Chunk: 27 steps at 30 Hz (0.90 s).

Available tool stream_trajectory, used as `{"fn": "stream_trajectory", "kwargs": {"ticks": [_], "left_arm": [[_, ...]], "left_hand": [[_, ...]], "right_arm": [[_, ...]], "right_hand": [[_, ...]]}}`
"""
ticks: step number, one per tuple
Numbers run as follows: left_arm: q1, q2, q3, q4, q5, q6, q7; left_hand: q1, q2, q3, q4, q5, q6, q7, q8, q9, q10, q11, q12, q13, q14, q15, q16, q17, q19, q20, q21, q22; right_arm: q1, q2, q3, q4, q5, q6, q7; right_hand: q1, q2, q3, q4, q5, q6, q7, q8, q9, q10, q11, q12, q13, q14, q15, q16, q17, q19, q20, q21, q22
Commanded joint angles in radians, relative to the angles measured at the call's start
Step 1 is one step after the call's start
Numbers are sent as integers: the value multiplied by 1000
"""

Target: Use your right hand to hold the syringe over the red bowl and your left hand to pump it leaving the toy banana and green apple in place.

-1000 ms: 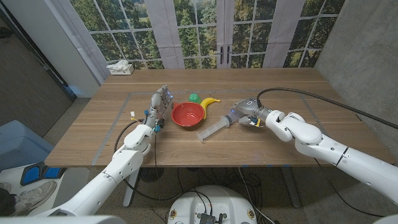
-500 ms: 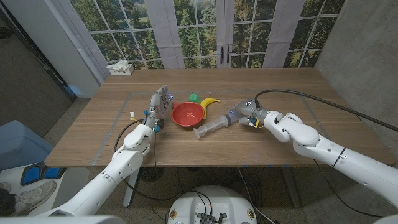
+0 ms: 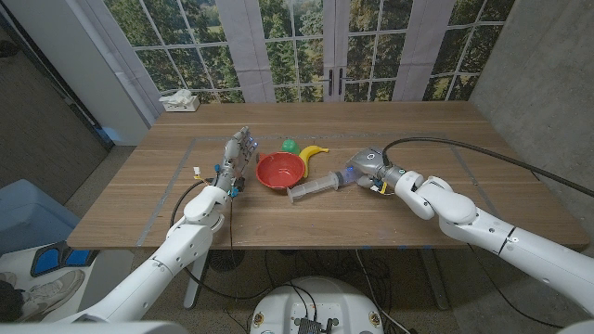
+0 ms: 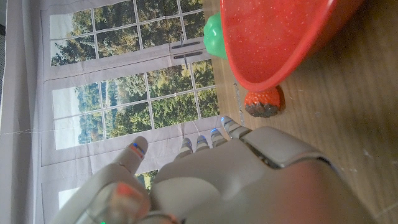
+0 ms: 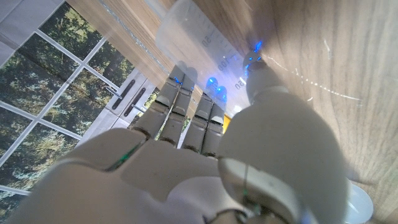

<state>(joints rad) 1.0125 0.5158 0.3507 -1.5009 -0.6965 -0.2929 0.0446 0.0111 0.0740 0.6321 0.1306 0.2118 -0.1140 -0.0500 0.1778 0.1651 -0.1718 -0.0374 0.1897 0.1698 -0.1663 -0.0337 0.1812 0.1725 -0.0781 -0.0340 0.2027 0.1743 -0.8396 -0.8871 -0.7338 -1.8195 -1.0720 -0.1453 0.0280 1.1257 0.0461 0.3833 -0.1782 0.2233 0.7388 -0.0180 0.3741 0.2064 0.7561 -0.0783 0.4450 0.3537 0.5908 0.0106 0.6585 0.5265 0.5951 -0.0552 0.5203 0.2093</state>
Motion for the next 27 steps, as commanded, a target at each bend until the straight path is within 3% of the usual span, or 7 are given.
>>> {"fn": "stream_trajectory", "kwargs": {"ticks": [1, 5, 10, 17, 27], "left_arm": [[-13, 5, 6, -4, 4, 14, -6], [-22, 4, 9, 2, 3, 17, -14], [-34, 2, 11, 11, 4, 20, -19], [-55, -2, 16, 28, 5, 23, -30], [-74, -6, 21, 43, 14, 24, -32]], "left_hand": [[9, 78, 4, -5, 6, 3, -2, 2, 5, -13, 7, 3, 6, -47, -31, -2, 1, 3, -87, -1, 2], [10, 78, 4, -7, 6, 3, -4, 1, 5, -12, 7, 3, 6, -46, -32, -2, 1, 3, -87, -1, 2], [12, 78, 6, -9, 5, 2, -6, 1, 5, -13, 6, 3, 6, -47, -32, -2, 0, 3, -87, -1, 2], [13, 78, 7, -12, 5, 2, -7, 1, 5, -12, 6, 3, 6, -46, -32, -3, 0, 3, -87, -2, 2], [15, 78, 8, -15, 5, 1, -8, 1, 5, -11, 7, 3, 6, -46, -32, -3, 0, 3, -87, -2, 2]], "right_arm": [[-42, 10, 23, 68, 30, -2, -302], [-50, 21, 32, 95, 51, -10, -393], [-51, 29, 39, 120, 83, -10, -461], [-42, 23, 36, 151, 102, 15, -547], [-45, 55, 36, 173, 140, 1, -633]], "right_hand": [[105, 74, -3, 2, -18, 311, -143, 14, -7, 139, -106, 7, -3, 109, -249, -23, -11, 20, -104, 26, 1], [120, 66, -16, 9, -45, 335, -153, 7, -15, 172, -112, -1, -21, 159, -251, -51, -44, 36, -129, 57, 1], [132, 64, -35, 16, -46, 343, -158, -4, -16, 190, -115, -15, -36, 206, -251, -66, -61, 23, -141, 77, 0], [143, 59, -52, 18, -41, 356, -163, -11, -15, 204, -117, -27, -46, 196, -251, -101, -77, 1, -142, 90, -1], [151, 61, -72, 23, -39, 364, -168, -21, -15, 215, -117, -40, -56, 194, -251, -118, -77, -4, -141, 111, -1]]}}
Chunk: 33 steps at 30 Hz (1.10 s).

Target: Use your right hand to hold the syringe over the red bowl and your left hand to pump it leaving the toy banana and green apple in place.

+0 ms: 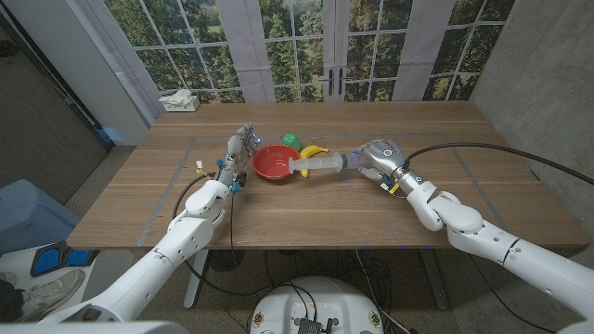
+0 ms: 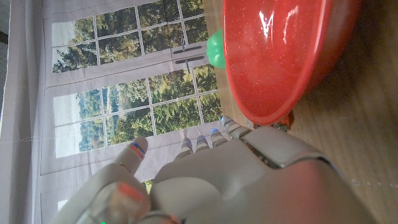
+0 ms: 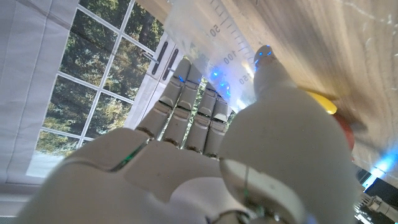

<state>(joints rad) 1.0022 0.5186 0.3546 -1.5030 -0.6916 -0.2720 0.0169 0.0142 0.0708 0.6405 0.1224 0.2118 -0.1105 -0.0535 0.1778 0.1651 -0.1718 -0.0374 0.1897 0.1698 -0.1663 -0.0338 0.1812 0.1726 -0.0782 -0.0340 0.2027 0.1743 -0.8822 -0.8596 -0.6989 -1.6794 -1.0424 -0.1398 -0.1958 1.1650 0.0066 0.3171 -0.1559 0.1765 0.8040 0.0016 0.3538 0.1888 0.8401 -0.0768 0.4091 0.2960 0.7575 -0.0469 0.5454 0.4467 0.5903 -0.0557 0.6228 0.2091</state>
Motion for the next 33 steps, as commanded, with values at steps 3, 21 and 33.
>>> {"fn": "stream_trajectory", "kwargs": {"ticks": [3, 21, 33], "left_arm": [[-63, -8, 17, 45, 13, 1, 0], [-34, 19, 5, 3, 70, -23, 54], [5, 43, -16, -30, 95, -51, 79]], "left_hand": [[12, 81, 1, -7, 5, -2, -4, 1, 5, -12, 7, 3, 6, -45, -31, -3, 0, 3, -87, -2, 2], [15, 79, 2, -14, 3, 0, -9, 1, 5, -11, 7, 3, 6, -44, -33, -3, -1, 1, -82, -3, 2], [16, 78, 4, -18, 3, 0, -11, 1, 5, -12, 8, 2, 6, -43, -34, -3, -1, 0, -81, -4, 2]], "right_arm": [[-6, 42, -1, 31, 119, -18, -427], [-17, 117, -4, 6, 173, -69, -491], [5, 164, -37, 17, 188, -73, -501]], "right_hand": [[114, 102, -13, 2, 8, 299, -187, -5, 3, 139, -118, -8, -1, 29, -194, -11, 4, -1, -140, 17, -1], [121, 107, -37, 4, 6, 304, -178, -17, 5, 162, -118, -18, -5, 60, -194, -6, 22, 8, -133, 51, -3], [124, 108, -48, 5, 5, 308, -169, -22, 6, 178, -116, -14, 6, 69, -191, -9, 30, 8, -125, 70, -3]]}}
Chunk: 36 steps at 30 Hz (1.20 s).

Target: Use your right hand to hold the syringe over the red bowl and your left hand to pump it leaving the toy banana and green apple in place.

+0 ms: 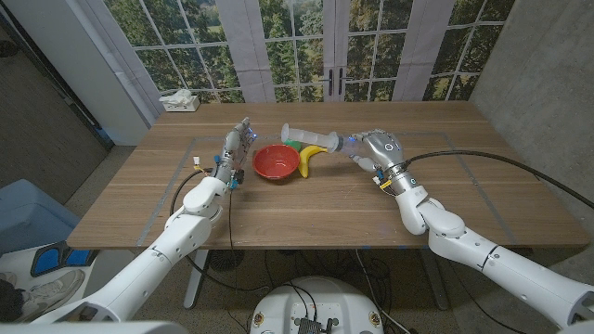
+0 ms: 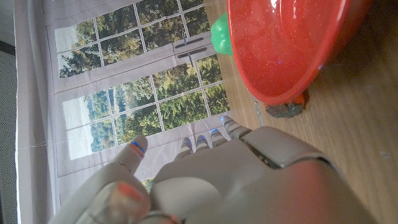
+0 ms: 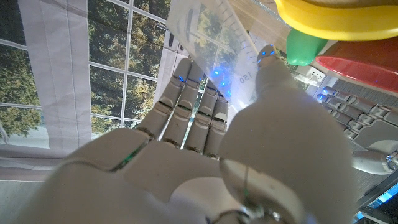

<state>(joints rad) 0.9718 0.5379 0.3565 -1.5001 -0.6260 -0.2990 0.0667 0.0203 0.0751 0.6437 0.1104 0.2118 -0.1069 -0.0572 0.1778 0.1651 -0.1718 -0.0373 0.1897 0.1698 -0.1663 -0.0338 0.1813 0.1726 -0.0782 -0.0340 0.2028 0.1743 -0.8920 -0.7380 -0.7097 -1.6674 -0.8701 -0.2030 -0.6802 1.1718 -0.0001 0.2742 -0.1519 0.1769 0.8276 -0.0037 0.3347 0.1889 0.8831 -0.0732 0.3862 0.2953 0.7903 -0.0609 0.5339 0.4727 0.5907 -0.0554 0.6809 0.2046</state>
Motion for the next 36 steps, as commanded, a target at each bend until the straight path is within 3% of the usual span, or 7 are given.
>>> {"fn": "stream_trajectory", "kwargs": {"ticks": [1, 17, 36], "left_arm": [[40, 25, -20, -37, 32, -28, 34], [101, 48, -59, -78, 50, -71, 63], [129, 59, -90, -78, 64, -113, 67]], "left_hand": [[10, 74, 0, -7, 3, -3, -7, 1, 5, -12, 8, 2, 6, -43, -34, -3, -1, 0, -81, -4, 2], [13, 70, 3, -20, 0, 14, -16, 4, 5, 3, 5, 6, 6, -28, -38, -1, -2, 7, -79, -2, 2], [10, 71, 7, -27, -3, 17, -17, 2, 5, 6, 7, 4, 6, -25, -39, -1, -1, 9, -77, -3, 2]], "right_arm": [[15, 43, -29, 0, 14, -15, -11], [18, 105, -66, -32, -12, -95, -1], [41, 193, -108, -6, 3, -110, -40]], "right_hand": [[116, 115, -6, 2, 5, 284, -163, -4, 6, 137, -119, 10, 9, 36, -176, 1, 5, 7, -123, 14, 1], [112, 119, -18, 6, 5, 286, -157, -11, 7, 139, -118, 8, 25, 41, -175, -9, 12, 4, -109, 36, -2], [120, 120, -25, -3, 2, 293, -152, -19, 7, 144, -117, -1, 35, 50, -179, -19, 25, -4, -99, 65, -6]]}}
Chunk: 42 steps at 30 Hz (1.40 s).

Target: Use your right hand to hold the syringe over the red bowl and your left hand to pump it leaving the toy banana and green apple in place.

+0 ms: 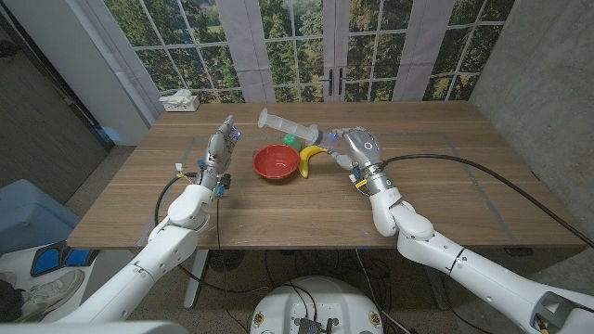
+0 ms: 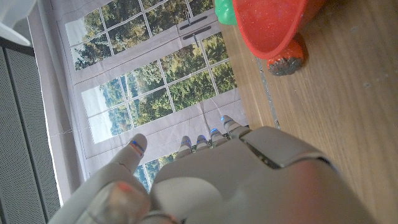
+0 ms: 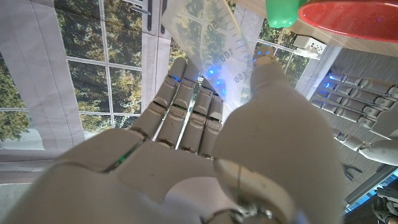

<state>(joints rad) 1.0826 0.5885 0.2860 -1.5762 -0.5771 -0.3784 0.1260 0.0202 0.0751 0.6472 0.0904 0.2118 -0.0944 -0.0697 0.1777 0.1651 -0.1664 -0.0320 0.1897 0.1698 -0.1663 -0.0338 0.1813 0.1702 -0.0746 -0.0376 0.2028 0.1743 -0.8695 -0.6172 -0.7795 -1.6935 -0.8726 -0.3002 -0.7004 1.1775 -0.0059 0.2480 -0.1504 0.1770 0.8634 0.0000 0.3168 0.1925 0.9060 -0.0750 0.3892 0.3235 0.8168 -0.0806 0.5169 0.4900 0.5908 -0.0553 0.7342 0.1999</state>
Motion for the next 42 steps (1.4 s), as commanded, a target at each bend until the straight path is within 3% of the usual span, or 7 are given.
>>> {"fn": "stream_trajectory", "kwargs": {"ticks": [1, 9, 33, 42], "left_arm": [[19, 10, -21, -2, 17, -36, 9], [37, 13, -34, -7, 17, -44, 16], [80, 15, -57, -30, 41, -70, 40], [94, 16, -66, -37, 56, -81, 52]], "left_hand": [[10, 71, 3, -7, -3, 4, -5, 2, 5, 0, 2, 4, 6, -25, -39, -2, 2, 5, -73, -3, 2], [10, 71, 4, -9, -4, 5, -6, 2, 5, 1, 1, 4, 6, -24, -40, -2, 2, 5, -72, -3, 2], [9, 71, 6, -12, -4, 6, -5, 1, 5, 1, -1, 3, 5, -25, -40, -3, 2, 6, -71, -4, 2], [9, 71, 6, -13, -5, 7, -4, 1, 5, 1, -1, 3, 5, -23, -41, -2, 2, 6, -72, -4, 2]], "right_arm": [[22, 77, -42, 27, 7, -10, -25], [50, 119, -73, 68, 13, 3, -51], [99, 165, -114, 104, 18, 34, -109], [115, 203, -128, 126, 19, 26, -127]], "right_hand": [[115, 125, 1, -5, 2, 258, -155, -1, 4, 123, -115, -4, 7, 24, -159, -2, 8, -3, -98, 13, -1], [120, 126, 2, -9, 0, 259, -148, -3, 4, 125, -107, -7, 8, 29, -158, -3, 12, -2, -94, 22, -2], [123, 124, -1, -10, -1, 263, -145, -9, 5, 132, -101, -9, 18, 40, -157, -6, 22, -5, -92, 44, -3], [122, 124, -2, -8, -1, 267, -143, -11, 5, 133, -101, -12, 22, 43, -155, -10, 25, -8, -91, 53, -3]]}}
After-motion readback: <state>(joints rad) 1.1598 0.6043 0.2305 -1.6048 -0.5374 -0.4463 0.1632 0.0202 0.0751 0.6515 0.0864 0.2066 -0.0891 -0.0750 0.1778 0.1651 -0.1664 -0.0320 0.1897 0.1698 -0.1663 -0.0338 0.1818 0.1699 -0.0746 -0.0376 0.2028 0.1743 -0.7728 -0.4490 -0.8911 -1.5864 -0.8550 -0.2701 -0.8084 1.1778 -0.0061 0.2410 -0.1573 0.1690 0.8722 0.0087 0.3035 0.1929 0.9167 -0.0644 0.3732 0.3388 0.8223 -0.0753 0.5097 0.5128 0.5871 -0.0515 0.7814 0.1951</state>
